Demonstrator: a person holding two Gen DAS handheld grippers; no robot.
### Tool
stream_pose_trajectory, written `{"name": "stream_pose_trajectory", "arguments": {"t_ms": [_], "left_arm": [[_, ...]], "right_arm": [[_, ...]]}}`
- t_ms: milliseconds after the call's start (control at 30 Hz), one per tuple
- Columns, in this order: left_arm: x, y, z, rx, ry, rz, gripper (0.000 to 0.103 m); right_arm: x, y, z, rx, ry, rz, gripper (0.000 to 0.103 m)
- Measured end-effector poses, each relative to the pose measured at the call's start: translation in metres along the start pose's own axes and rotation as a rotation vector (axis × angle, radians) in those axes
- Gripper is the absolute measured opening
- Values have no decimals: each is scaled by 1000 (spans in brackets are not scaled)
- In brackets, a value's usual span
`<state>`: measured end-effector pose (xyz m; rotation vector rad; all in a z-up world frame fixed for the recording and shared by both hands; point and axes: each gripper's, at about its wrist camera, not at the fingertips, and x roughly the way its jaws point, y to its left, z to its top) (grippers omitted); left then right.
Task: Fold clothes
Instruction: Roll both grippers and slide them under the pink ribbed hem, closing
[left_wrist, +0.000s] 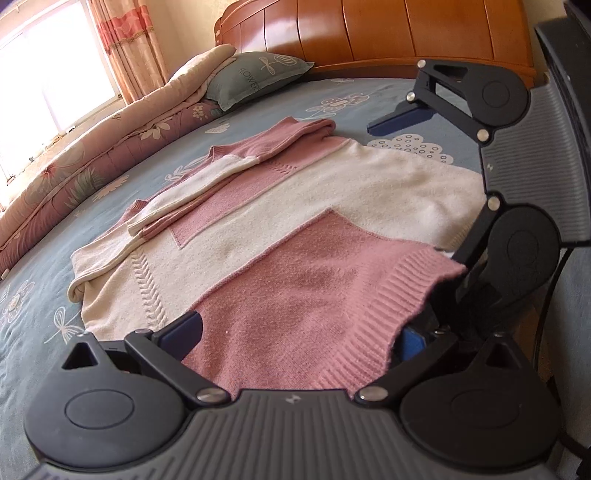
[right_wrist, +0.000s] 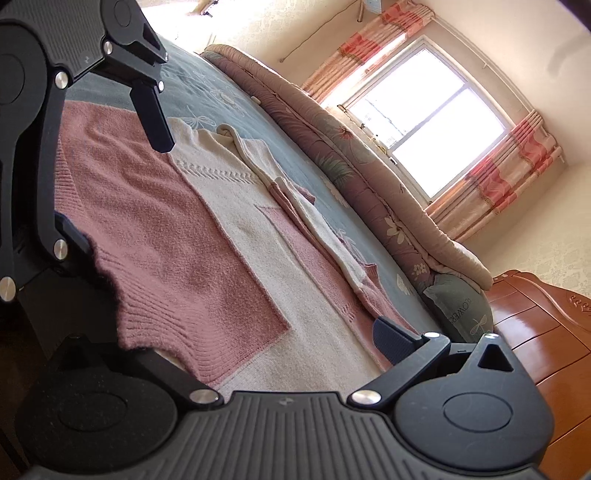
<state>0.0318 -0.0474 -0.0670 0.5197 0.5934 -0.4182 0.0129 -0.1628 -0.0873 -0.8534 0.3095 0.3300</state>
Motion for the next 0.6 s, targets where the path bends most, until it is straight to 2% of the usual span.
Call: {"name": "stream_pose_trajectory", "arguments": {"t_ms": [167,400,600], "left_arm": [[3,-2,-12,50,0,92,102],[7,-20,-7,253,-44,227,102],[5,-8,-24,395,-13,329,102]], "right_arm": [[-4,-12,1,50,-11,-19,103],[0,-7,6,71,-11,-25,103],[5,-9,-14,23,50,-29,103]]}}
